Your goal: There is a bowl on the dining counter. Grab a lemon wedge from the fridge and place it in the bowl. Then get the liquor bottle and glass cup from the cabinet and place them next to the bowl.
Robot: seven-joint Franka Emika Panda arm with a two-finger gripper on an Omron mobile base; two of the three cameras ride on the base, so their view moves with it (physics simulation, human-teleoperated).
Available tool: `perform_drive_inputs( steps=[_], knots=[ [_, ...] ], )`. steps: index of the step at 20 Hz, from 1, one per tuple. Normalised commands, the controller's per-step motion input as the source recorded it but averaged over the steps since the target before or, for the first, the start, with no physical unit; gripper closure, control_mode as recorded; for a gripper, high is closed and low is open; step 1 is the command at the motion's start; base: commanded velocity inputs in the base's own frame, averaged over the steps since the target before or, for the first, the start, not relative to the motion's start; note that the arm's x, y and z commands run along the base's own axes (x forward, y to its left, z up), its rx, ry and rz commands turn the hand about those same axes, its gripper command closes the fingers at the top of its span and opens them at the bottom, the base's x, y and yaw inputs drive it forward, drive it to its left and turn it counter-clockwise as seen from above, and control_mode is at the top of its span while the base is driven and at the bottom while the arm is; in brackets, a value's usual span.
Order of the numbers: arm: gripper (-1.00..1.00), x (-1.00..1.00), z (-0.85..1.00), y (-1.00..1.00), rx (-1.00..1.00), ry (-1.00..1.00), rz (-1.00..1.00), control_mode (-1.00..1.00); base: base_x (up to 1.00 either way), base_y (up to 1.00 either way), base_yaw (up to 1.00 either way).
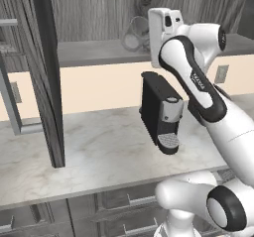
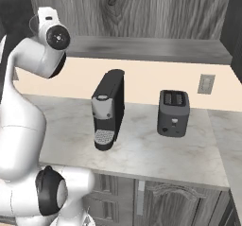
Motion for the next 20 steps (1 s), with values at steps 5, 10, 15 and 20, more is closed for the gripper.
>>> perform_drive_inputs(
  steps=[5,10,15,20],
  knots=[
    [1.00,-1.00,0.23,-0.47,0.06,-0.06,-0.01,-1.00,0.00,0.00,0.00],
    [1.00,-1.00,0.04,-0.36,0.03,-0.07,-0.01,-1.00,0.00,0.00,0.00],
    [1.00,-0.97,-0.03,-0.18,0.00,-0.03,-0.02,-1.00,0.00,0.00,0.00],
    [1.00,-0.36,-0.05,0.00,0.00,0.00,-0.02,-1.00,0.00,0.00,0.00]
  ],
)
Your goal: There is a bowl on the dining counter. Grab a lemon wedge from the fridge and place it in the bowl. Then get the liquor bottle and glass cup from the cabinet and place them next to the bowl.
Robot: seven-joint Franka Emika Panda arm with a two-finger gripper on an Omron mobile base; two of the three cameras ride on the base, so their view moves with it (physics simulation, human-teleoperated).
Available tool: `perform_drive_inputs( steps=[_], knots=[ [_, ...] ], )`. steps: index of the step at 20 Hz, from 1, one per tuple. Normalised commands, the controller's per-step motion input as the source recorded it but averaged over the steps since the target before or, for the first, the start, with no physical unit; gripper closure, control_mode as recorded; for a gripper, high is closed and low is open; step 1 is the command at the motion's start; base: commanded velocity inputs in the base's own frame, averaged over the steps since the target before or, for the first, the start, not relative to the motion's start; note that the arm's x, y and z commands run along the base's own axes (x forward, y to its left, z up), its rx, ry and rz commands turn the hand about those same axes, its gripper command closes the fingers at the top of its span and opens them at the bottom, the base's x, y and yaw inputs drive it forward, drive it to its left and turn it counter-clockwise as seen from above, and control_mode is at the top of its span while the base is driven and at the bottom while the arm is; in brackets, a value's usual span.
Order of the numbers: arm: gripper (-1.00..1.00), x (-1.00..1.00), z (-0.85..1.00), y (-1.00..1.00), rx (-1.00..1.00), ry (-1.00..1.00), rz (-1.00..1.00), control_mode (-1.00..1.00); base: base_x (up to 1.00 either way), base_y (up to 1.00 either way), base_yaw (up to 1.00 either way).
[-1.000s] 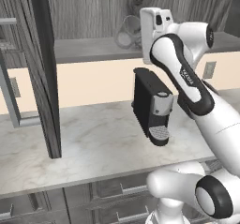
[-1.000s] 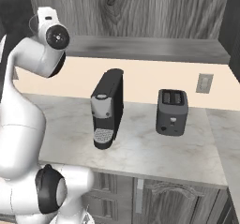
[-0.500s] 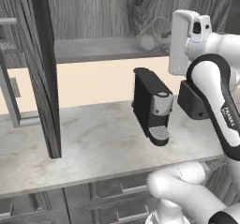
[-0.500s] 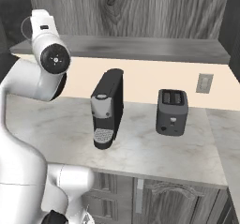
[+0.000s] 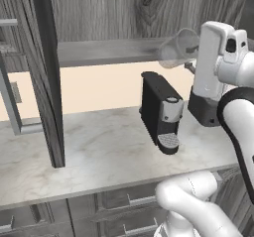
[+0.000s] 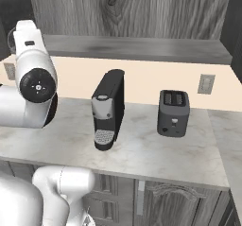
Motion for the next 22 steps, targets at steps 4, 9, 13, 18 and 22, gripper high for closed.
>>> perform_drive_inputs(
  steps=[4,9,13,18,22],
  knots=[
    [1.00,-0.66,-0.04,-0.07,0.03,-0.06,-0.09,-1.00,0.00,0.00,0.00],
    [1.00,-0.75,0.00,-0.22,0.06,-0.08,-0.13,-1.00,0.00,0.00,0.00],
    [1.00,-0.34,0.00,-0.13,0.04,-0.03,-0.05,1.00,-0.38,-0.15,-0.05],
    [1.00,0.00,0.00,0.00,0.00,0.00,0.00,1.00,-0.94,-0.12,-0.11],
    [1.00,0.00,0.00,0.00,0.00,0.00,0.00,1.00,-1.00,0.00,-0.11]
  ],
)
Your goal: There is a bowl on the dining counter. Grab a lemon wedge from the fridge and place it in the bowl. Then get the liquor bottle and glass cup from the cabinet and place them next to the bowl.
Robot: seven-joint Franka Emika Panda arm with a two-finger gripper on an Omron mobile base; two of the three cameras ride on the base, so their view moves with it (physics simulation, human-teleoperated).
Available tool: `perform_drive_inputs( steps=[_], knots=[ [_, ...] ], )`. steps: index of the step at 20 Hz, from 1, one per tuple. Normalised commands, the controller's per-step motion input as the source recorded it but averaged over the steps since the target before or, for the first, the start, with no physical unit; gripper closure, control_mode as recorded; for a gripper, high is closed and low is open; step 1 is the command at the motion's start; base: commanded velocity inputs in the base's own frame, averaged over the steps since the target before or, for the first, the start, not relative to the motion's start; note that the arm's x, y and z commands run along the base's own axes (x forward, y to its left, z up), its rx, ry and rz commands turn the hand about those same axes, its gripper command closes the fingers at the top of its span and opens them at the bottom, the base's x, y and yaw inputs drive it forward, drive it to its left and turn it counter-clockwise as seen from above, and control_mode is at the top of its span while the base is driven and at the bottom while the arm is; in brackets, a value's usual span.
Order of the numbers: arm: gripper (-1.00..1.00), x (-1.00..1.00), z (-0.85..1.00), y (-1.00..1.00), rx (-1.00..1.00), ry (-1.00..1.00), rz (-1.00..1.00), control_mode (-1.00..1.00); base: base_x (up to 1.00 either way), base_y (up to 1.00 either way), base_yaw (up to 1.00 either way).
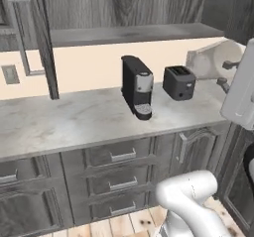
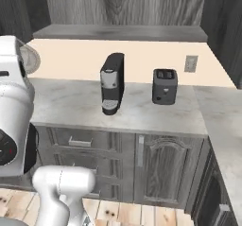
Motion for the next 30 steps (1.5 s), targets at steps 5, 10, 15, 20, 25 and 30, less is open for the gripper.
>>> perform_drive_inputs(
  steps=[5,10,15,20,25,30],
  knots=[
    [1.00,0.00,0.00,0.00,0.00,0.00,0.00,1.00,-1.00,0.00,-0.11],
    [1.00,0.00,0.00,0.00,0.00,0.00,0.00,1.00,-1.00,0.00,-0.12],
    [1.00,0.00,0.00,0.00,0.00,0.00,0.00,1.00,-1.00,0.00,-0.12],
    [1.00,0.00,0.00,0.00,0.00,0.00,0.00,1.00,-1.00,0.00,-0.09],
    [1.00,0.00,0.00,0.00,0.00,0.00,0.00,1.00,-1.00,0.00,-0.04],
    [1.00,0.00,0.00,0.00,0.00,0.00,0.00,1.00,-1.00,0.00,0.00]
  ],
)
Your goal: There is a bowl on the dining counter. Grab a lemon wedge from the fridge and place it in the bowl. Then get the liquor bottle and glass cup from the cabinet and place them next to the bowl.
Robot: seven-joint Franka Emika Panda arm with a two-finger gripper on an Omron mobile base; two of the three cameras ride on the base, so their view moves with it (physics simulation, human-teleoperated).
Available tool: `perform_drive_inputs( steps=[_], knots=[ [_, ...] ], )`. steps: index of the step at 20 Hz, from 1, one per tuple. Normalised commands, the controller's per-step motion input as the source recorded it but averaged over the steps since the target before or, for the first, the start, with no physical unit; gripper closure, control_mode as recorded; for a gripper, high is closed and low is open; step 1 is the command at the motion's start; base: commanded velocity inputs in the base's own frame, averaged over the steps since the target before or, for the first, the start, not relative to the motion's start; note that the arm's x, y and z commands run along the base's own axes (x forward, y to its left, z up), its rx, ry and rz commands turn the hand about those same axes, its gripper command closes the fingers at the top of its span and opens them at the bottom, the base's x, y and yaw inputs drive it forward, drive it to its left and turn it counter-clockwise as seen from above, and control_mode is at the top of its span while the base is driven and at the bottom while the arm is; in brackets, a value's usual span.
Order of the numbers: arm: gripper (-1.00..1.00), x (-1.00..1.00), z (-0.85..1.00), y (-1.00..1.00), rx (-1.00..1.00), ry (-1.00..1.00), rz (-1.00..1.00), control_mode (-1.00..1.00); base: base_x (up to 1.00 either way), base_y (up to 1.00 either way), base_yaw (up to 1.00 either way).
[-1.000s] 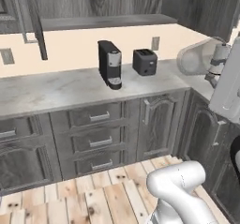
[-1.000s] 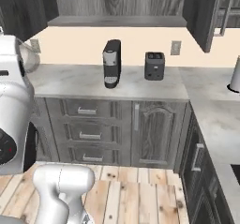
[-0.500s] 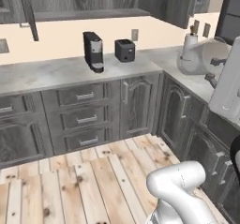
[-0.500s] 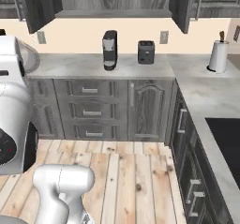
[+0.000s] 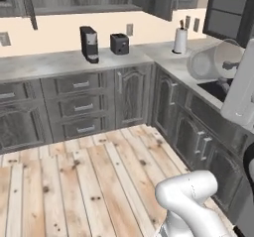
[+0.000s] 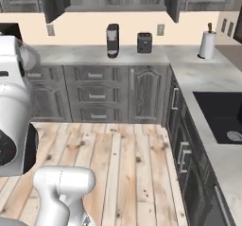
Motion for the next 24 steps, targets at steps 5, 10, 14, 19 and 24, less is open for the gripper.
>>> perform_drive_inputs(
  steps=[5,10,14,19,24],
  knots=[
    [1.00,0.00,0.00,0.00,0.00,0.00,0.00,1.00,-1.00,0.00,0.02],
    [1.00,0.00,0.00,0.00,0.00,0.00,0.00,1.00,-1.00,0.04,0.10],
    [1.00,0.00,0.00,0.00,0.00,0.00,0.00,1.00,-1.00,0.04,0.18],
    [1.00,0.00,0.00,0.00,0.00,0.00,0.00,1.00,-1.00,0.01,0.21],
    [1.00,0.00,0.00,0.00,0.00,0.00,0.00,1.00,-1.00,0.03,0.20]
  ],
)
